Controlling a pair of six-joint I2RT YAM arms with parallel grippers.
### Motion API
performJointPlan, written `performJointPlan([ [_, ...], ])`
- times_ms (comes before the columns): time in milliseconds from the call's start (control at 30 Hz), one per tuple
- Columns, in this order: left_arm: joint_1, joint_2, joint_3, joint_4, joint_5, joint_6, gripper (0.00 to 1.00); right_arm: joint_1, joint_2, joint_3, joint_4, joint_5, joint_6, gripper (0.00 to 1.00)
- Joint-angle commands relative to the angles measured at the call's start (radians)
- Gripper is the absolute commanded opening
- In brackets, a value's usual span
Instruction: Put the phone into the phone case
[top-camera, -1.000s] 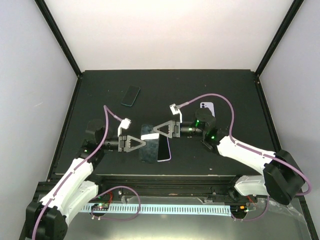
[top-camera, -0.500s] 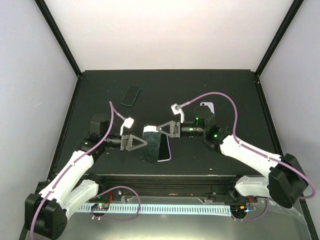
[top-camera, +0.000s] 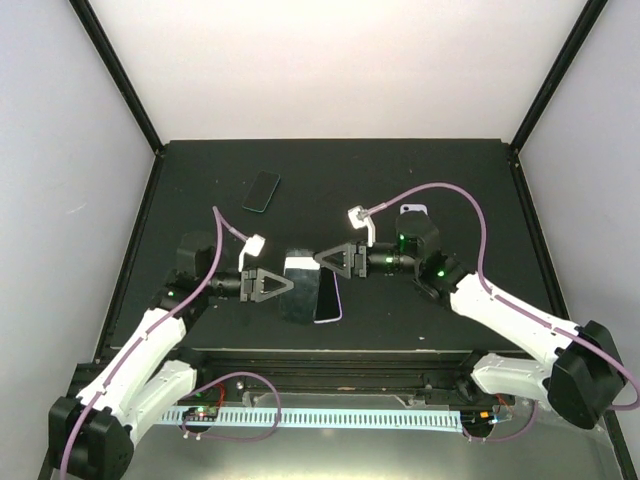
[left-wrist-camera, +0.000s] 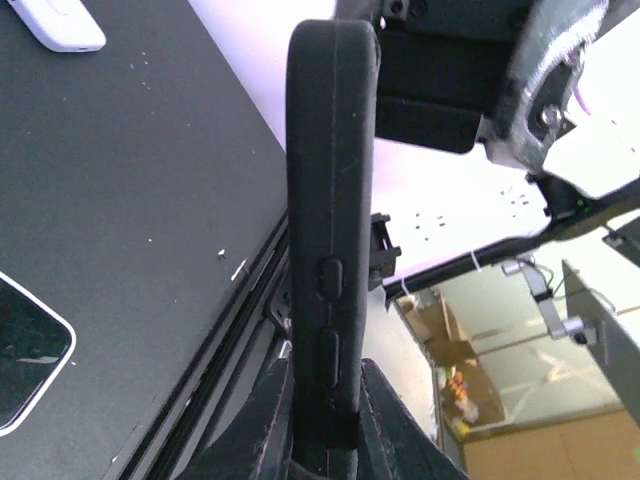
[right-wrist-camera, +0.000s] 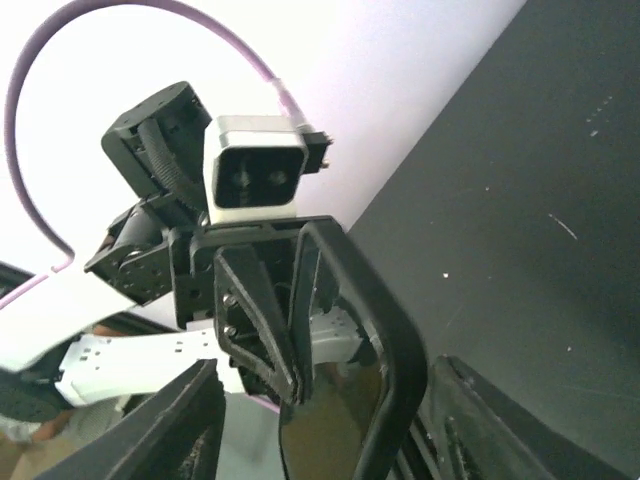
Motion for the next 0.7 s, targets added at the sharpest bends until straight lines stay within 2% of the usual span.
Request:
performJointPlan([
  [0, 0.010, -0.054, -0.033, 0.198, -0.020, -0.190, 0.02, -0.001, -0.025, -0.064, 0.111, -0.042, 0.081, 0.62],
  [200, 0.005, -0.075, -0.027, 0.242, -0.028, -0.225, 0.02, 0.001, 0.011, -0.130, 0.229, -0.076, 0.174, 0.65],
  [367, 0.002, -0.071, -0.026, 0.250, -0.044, -0.230, 0.01, 0.018, 0.060, -0.148, 0.346, -0.123, 0.238, 0.58],
  [500, 0.002, -0.059, -0.028, 0.237, -0.063, -0.215, 0.02, 0.023, 0.066, -0.153, 0.383, -0.128, 0.257, 0.44],
  [667, 0.002, -0.042, -0.026, 0.199, -0.093, -0.181, 0.01, 0.024, 0.040, -0.157, 0.372, -0.089, 0.232, 0.15],
])
